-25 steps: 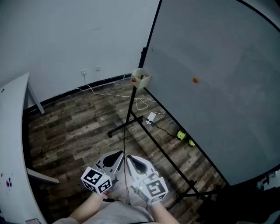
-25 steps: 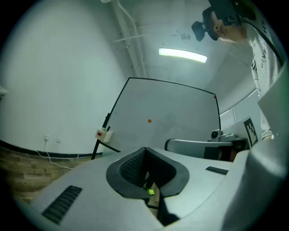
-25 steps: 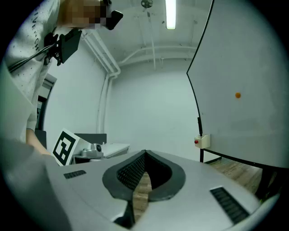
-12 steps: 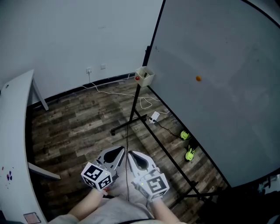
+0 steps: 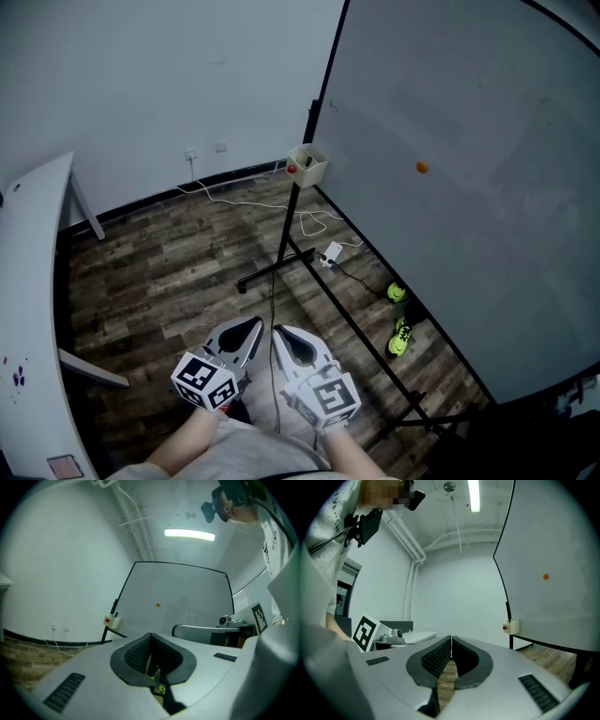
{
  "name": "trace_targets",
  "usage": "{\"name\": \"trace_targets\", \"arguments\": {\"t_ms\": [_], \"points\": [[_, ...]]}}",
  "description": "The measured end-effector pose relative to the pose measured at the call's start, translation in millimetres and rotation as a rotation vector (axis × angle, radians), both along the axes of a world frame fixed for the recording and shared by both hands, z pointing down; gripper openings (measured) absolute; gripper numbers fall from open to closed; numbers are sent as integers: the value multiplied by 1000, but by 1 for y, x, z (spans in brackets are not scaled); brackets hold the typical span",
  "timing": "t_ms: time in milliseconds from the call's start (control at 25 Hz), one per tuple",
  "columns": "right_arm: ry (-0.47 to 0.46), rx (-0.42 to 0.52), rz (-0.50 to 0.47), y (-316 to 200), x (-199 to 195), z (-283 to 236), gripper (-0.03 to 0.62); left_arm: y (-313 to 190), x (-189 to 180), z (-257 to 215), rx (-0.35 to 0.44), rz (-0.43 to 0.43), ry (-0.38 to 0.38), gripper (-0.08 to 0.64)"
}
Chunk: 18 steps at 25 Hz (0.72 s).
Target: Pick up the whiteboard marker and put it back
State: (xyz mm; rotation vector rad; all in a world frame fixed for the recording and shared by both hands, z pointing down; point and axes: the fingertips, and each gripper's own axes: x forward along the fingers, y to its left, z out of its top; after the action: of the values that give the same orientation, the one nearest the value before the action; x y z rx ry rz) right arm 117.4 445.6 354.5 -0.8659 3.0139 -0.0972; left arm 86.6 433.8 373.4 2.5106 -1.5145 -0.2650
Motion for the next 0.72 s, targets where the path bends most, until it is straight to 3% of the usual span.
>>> {"name": "trace_targets", "arguments": {"t_ms": [200, 320, 720], "points": [[20, -47, 24, -24, 5, 13, 20, -27, 0, 5, 5, 10, 10, 11], [-1, -17, 34, -51, -3, 9, 20, -52, -6, 5, 8, 28, 9, 11], [0, -46, 73, -149, -60, 13, 20, -154, -59, 2, -3, 83, 13, 11]]}}
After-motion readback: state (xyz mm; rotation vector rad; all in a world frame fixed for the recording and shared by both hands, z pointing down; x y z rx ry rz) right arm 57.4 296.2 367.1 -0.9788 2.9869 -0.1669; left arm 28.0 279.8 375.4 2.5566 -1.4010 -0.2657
